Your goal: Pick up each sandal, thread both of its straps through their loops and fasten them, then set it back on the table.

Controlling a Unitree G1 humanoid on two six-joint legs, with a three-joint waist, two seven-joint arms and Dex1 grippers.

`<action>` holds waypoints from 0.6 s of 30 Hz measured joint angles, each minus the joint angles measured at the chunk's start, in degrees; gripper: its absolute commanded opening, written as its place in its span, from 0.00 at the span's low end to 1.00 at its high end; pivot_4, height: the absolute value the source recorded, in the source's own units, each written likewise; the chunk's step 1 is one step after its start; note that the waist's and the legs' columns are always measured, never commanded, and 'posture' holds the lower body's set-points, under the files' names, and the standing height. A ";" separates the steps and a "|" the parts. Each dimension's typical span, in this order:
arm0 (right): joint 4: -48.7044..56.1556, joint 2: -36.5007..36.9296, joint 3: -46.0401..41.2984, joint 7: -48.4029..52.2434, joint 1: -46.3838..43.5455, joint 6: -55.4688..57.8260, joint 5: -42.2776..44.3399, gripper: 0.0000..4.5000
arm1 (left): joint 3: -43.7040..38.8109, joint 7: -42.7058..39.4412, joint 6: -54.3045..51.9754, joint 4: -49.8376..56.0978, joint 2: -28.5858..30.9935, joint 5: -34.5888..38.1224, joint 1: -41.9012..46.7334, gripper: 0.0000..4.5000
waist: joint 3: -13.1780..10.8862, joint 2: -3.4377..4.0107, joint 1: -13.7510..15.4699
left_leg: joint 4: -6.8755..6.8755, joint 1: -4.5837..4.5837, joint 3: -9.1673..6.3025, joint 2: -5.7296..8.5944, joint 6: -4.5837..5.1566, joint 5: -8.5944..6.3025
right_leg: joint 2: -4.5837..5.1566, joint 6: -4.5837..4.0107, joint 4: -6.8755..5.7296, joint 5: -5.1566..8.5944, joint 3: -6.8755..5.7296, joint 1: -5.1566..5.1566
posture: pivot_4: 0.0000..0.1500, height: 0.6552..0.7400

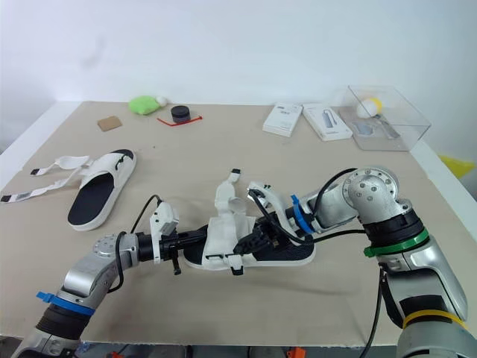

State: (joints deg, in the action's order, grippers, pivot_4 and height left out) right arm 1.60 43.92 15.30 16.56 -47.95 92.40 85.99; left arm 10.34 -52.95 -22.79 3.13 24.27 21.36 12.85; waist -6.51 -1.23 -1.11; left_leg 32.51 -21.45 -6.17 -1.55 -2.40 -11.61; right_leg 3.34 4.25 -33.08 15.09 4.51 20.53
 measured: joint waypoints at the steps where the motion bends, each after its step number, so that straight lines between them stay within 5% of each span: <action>1: -0.01 0.00 -0.77 0.29 -0.01 0.02 -0.23 0.31 | 0.02 -0.07 0.00 -0.19 0.00 -0.02 0.07 0.00 | 0.01 -0.01 0.00 | 0.00 0.00 0.00 0.00 0.00 0.00 | 0.00 0.00 0.00 0.00 0.00 0.01 | 1.00 1.00; 6: -2.23 -1.76 -4.43 0.47 -2.08 0.23 -0.67 0.81 | 0.06 -0.38 0.07 -1.33 -0.01 -0.10 0.88 0.00 | -0.04 0.04 -0.02 | 0.00 -0.04 0.00 0.00 -0.02 -0.01 | 0.00 -0.02 0.01 0.01 -0.01 0.20 | 1.00 1.00; 12: -3.96 2.12 -5.26 1.93 -4.21 0.12 3.46 0.81 | 0.17 -0.84 0.32 -1.90 -0.23 -0.18 1.67 0.00 | -0.24 -0.02 0.04 | 0.00 -0.21 0.01 0.00 -0.02 -0.01 | 0.02 -0.15 0.02 0.08 -0.01 0.32 | 1.00 1.00; 18: 6.38 9.19 -6.43 5.24 5.58 -0.76 12.33 0.81 | 0.10 -1.33 0.33 -1.59 -0.20 -0.18 1.01 0.00 | -0.03 -0.12 0.07 | 0.00 -0.21 0.01 -0.01 0.02 0.01 | 0.00 -0.13 -0.04 0.08 -0.02 0.27 | 1.00 1.00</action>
State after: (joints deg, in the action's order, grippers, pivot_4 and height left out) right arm 7.98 53.10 8.87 21.80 -42.37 91.64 98.32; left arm 10.44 -54.28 -22.46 1.55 24.07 21.17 13.86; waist -6.54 -1.35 -1.04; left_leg 32.50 -21.66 -6.16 -1.56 -2.38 -11.60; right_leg 3.34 4.12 -33.12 15.17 4.49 20.81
